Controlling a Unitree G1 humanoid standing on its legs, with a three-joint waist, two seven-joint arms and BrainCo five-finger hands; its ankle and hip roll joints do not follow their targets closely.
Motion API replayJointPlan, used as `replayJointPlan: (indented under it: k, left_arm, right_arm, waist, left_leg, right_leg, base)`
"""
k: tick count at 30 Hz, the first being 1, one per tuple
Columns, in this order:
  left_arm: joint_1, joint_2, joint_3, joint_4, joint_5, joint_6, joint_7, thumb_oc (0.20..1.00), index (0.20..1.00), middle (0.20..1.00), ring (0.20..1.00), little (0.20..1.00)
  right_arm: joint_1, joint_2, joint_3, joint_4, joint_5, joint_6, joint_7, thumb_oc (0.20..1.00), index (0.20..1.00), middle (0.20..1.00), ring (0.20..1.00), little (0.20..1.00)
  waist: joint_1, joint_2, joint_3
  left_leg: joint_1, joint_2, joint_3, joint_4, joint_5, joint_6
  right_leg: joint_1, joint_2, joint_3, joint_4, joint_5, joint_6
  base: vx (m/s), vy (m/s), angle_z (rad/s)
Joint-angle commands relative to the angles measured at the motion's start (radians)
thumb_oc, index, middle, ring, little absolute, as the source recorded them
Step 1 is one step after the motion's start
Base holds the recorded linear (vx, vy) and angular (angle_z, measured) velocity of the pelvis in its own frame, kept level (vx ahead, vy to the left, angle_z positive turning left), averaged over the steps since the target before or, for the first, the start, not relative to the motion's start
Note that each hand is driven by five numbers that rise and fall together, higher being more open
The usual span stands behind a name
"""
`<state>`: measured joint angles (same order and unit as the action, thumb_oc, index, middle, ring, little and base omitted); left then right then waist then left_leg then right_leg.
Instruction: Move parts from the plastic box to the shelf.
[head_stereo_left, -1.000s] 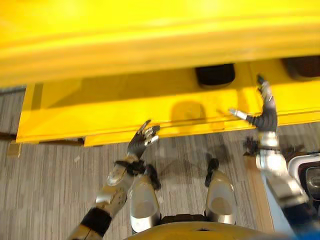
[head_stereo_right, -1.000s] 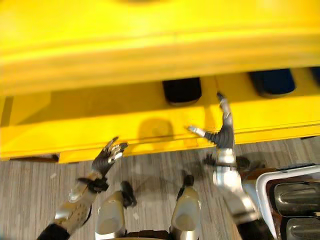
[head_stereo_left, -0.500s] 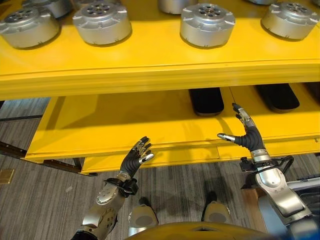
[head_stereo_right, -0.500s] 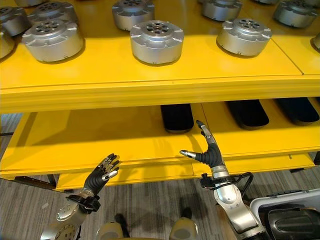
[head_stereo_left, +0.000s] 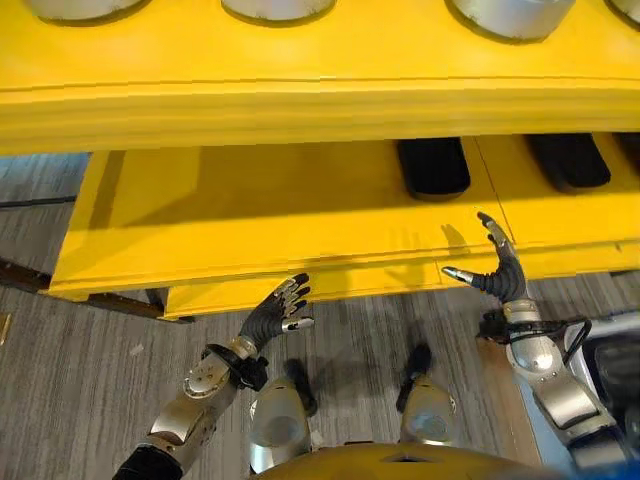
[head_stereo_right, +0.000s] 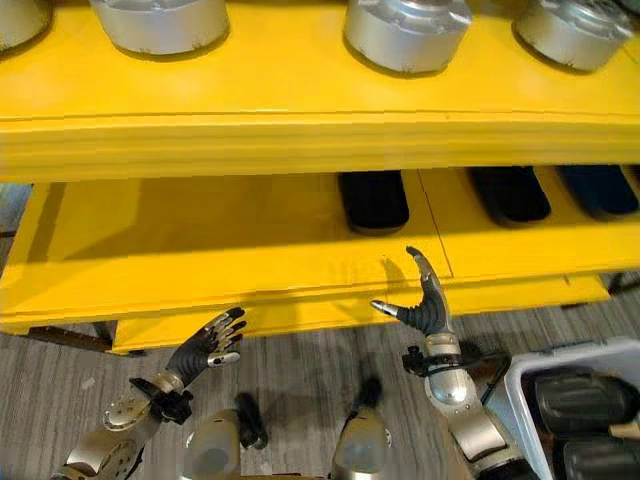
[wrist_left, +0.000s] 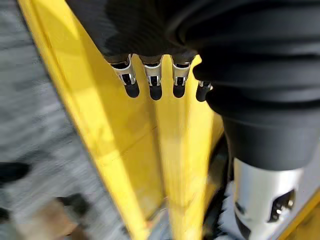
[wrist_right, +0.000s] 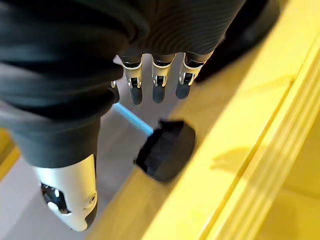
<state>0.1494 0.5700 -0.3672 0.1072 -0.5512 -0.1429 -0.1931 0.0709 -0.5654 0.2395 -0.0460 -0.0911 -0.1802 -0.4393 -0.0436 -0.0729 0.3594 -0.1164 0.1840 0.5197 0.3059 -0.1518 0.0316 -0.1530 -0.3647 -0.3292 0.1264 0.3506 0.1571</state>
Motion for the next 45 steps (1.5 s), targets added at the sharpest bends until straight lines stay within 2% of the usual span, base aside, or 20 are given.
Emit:
replayJointPlan:
  k: [1,2,3,4,6,9,12,17,19,21,25,29,33,36,37,39,41,42,43,45]
  left_arm:
    - [0.043,-0.006,0.02,-0.099,0.022,-0.111,-0.018,1.0,1.0,1.0,1.0,1.0]
    - [0.058,-0.005,0.029,-0.105,0.029,-0.118,-0.019,1.0,1.0,1.0,1.0,1.0]
    - [0.08,-0.001,0.043,-0.121,0.006,-0.105,-0.038,1.0,1.0,1.0,1.0,1.0]
    - [0.082,0.0,0.048,-0.124,-0.001,-0.098,-0.041,1.0,1.0,1.0,1.0,1.0]
    - [0.09,0.012,0.067,-0.132,-0.018,-0.076,-0.052,1.0,1.0,1.0,1.0,1.0]
    - [0.089,-0.008,0.054,-0.111,-0.02,-0.077,-0.07,1.0,1.0,1.0,1.0,1.0]
    - [0.092,-0.013,0.05,-0.115,-0.019,-0.083,-0.059,1.0,1.0,1.0,1.0,1.0]
    - [0.101,-0.011,0.057,-0.125,-0.059,-0.074,-0.093,1.0,1.0,1.0,1.0,1.0]
    - [0.113,-0.034,0.058,-0.122,-0.173,-0.02,-0.145,1.0,1.0,1.0,1.0,1.0]
    - [0.116,-0.06,0.057,-0.101,-0.204,0.009,-0.104,1.0,1.0,1.0,1.0,1.0]
    - [0.083,-0.117,0.032,-0.03,-0.161,-0.009,-0.079,1.0,1.0,1.0,1.0,1.0]
    - [0.047,-0.15,0.013,-0.007,-0.15,-0.036,-0.046,1.0,1.0,1.0,1.0,1.0]
    - [-0.024,-0.176,-0.026,-0.005,-0.142,-0.03,0.011,1.0,1.0,1.0,1.0,1.0]
    - [-0.034,-0.172,-0.013,0.006,-0.146,-0.033,0.051,1.0,1.0,1.0,1.0,1.0]
    - [-0.041,-0.171,0.001,0.019,-0.128,-0.037,0.056,1.0,1.0,1.0,1.0,1.0]
    - [-0.039,-0.17,0.017,0.025,-0.119,-0.037,0.067,1.0,1.0,1.0,1.0,1.0]
    - [-0.018,-0.169,0.05,0.01,-0.144,-0.038,0.083,1.0,1.0,1.0,1.0,1.0]
    - [-0.006,-0.164,0.071,-0.002,-0.147,-0.027,0.062,1.0,1.0,1.0,1.0,1.0]
    - [0.013,-0.16,0.097,-0.01,-0.149,-0.004,0.016,1.0,1.0,1.0,1.0,1.0]
    - [0.021,-0.158,0.102,-0.002,-0.132,0.004,-0.013,1.0,1.0,1.0,1.0,1.0]
  right_arm:
    - [-0.027,-0.058,-0.035,-0.037,0.04,-0.065,-0.018,1.0,1.0,1.0,1.0,1.0]
    - [-0.019,-0.056,-0.036,-0.043,0.052,-0.064,-0.003,1.0,1.0,1.0,1.0,1.0]
    - [-0.022,-0.058,-0.033,-0.063,0.049,-0.042,0.017,1.0,1.0,1.0,1.0,1.0]
    - [-0.028,-0.057,-0.03,-0.064,0.034,-0.032,0.018,1.0,1.0,1.0,1.0,1.0]
    - [-0.083,-0.077,0.004,-0.066,-0.085,-0.027,0.016,1.0,1.0,1.0,1.0,1.0]
    - [-0.116,-0.126,0.046,-0.114,-0.119,0.001,0.025,1.0,1.0,1.0,1.0,1.0]
    - [-0.084,-0.145,0.038,-0.13,-0.101,0.024,0.012,1.0,1.0,1.0,1.0,1.0]
    - [-0.002,-0.156,-0.017,-0.119,-0.104,0.005,-0.03,1.0,1.0,1.0,1.0,1.0]
    - [0.033,-0.162,-0.056,-0.081,-0.074,0.017,-0.061,1.0,1.0,1.0,1.0,1.0]
    - [0.041,-0.15,-0.065,-0.05,-0.056,0.019,-0.105,1.0,1.0,1.0,1.0,1.0]
    - [0.044,-0.132,-0.099,-0.006,0.003,0.047,-0.158,1.0,1.0,1.0,1.0,1.0]
    - [0.068,-0.107,-0.14,0.042,0.031,0.042,-0.189,1.0,1.0,1.0,1.0,1.0]
    - [0.053,-0.105,-0.168,0.101,0.076,0.019,-0.153,1.0,1.0,1.0,1.0,1.0]
    - [0.044,-0.102,-0.159,0.107,0.065,0.006,-0.155,1.0,1.0,1.0,1.0,1.0]
    - [0.045,-0.096,-0.159,0.109,0.072,-0.002,-0.146,1.0,1.0,1.0,1.0,1.0]
    - [0.029,-0.087,-0.144,0.129,0.08,-0.014,-0.128,1.0,1.0,1.0,1.0,1.0]
    - [0.018,-0.066,-0.122,0.14,0.079,-0.036,-0.08,1.0,1.0,1.0,1.0,1.0]
    - [0.03,-0.056,-0.124,0.128,0.072,-0.032,-0.072,1.0,1.0,1.0,1.0,1.0]
    - [0.054,-0.043,-0.135,0.104,0.091,-0.009,-0.077,1.0,1.0,1.0,1.0,1.0]
    - [0.069,-0.033,-0.147,0.098,0.116,-0.006,-0.092,1.0,1.0,1.0,1.0,1.0]
  waist:
    - [0.044,0.043,-0.027]
    - [0.06,0.052,-0.04]
    - [0.092,0.06,-0.063]
    - [0.098,0.059,-0.067]
    - [0.125,0.046,-0.078]
    - [0.126,0.039,-0.089]
    - [0.097,0.039,-0.096]
    - [0.038,0.03,-0.102]
    - [0.0,0.025,-0.105]
    - [-0.021,0.02,-0.109]
    - [-0.07,0.007,-0.119]
    - [-0.125,0.013,-0.121]
    - [-0.172,0.029,-0.129]
    - [-0.177,0.031,-0.137]
    - [-0.173,0.031,-0.146]
    - [-0.153,0.034,-0.155]
    - [-0.107,0.034,-0.153]
    - [-0.099,0.034,-0.152]
    - [-0.094,0.037,-0.16]
    - [-0.095,0.041,-0.166]
  left_leg:
    - [0.137,-0.053,-0.029,-0.13,0.023,0.016]
    - [0.137,-0.05,-0.025,-0.139,0.033,0.02]
    - [0.129,-0.043,-0.012,-0.143,0.041,0.024]
    - [0.125,-0.042,-0.008,-0.141,0.041,0.027]
    - [0.098,-0.012,0.033,-0.112,0.059,0.003]
    - [0.076,0.046,0.066,-0.106,0.122,-0.048]
    - [0.085,0.071,0.071,-0.131,0.154,-0.078]
    - [0.12,0.095,0.084,-0.166,0.174,-0.105]
    - [0.151,0.118,0.106,-0.175,0.177,-0.117]
    - [0.166,0.129,0.118,-0.181,0.178,-0.123]
    - [0.19,0.168,0.163,-0.172,0.191,-0.145]
    - [0.203,0.231,0.207,-0.146,0.258,-0.189]
    - [0.216,0.277,0.23,-0.135,0.321,-0.234]
    - [0.218,0.277,0.202,-0.124,0.33,-0.242]
    - [0.212,0.261,0.149,-0.118,0.333,-0.242]
    - [0.185,0.201,0.027,-0.112,0.304,-0.22]
    - [0.13,0.062,-0.154,-0.063,0.21,-0.141]
    - [0.126,0.018,-0.174,-0.055,0.17,-0.118]
    - [0.113,0.003,-0.174,-0.085,0.175,-0.113]
    - [0.11,0.003,-0.163,-0.139,0.181,-0.115]
  right_leg:
    - [0.065,0.007,-0.008,0.258,-0.314,0.037]
    - [0.09,0.007,-0.034,0.288,-0.337,0.02]
    - [0.152,0.014,-0.073,0.323,-0.397,0.002]
    - [0.164,0.017,-0.082,0.322,-0.403,0.0]
    - [0.275,0.081,-0.151,0.162,-0.464,-0.018]
    - [0.32,0.123,-0.176,0.038,-0.454,-0.012]
    - [0.309,0.138,-0.159,0.008,-0.435,-0.001]
    - [0.274,0.165,-0.122,0.011,-0.43,-0.017]
    - [0.251,0.176,-0.103,0.025,-0.432,-0.033]
    - [0.239,0.185,-0.087,0.027,-0.433,-0.04]
    - [0.214,0.204,-0.057,0.025,-0.432,-0.062]
    - [0.195,0.234,-0.025,0.014,-0.437,-0.086]
    - [0.169,0.272,0.018,0.009,-0.448,-0.112]
    - [0.164,0.285,0.042,0.009,-0.454,-0.122]
    - [0.162,0.297,0.068,0.003,-0.455,-0.127]
    - [0.157,0.31,0.115,0.004,-0.459,-0.131]
    - [0.155,0.314,0.192,-0.009,-0.428,-0.134]
    - [0.167,0.313,0.21,-0.021,-0.422,-0.129]
    - [0.174,0.316,0.227,-0.036,-0.413,-0.122]
    - [0.182,0.313,0.228,-0.046,-0.412,-0.112]
  base:
    - [0.03,0.01,0.04]
    - [0.05,-0.069,-0.45]
    - [0.06,-0.092,-0.83]
    - [0.06,-0.219,-0.95]
    - [0.04,-0.313,-1.01]
    - [0.03,-0.259,-1.5]
    - [0.03,-0.204,-0.81]
    - [0.04,-0.206,-0.31]
    - [0.07,-0.3,-0.67]
    - [0.08,-0.317,-0.64]
    - [0.08,-0.265,-0.49]
    - [0.09,-0.251,-0.72]
    - [0.09,-0.261,-0.76]
    - [0.1,-0.159,-0.55]
    - [0.11,-0.114,-0.42]
    - [0.11,-0.089,-0.77]
    - [0.1,-0.041,-1.29]
    - [0.19,0.018,-1.72]
    - [0.15,0.048,-1.3]
    - [0.12,0.1,-0.18]
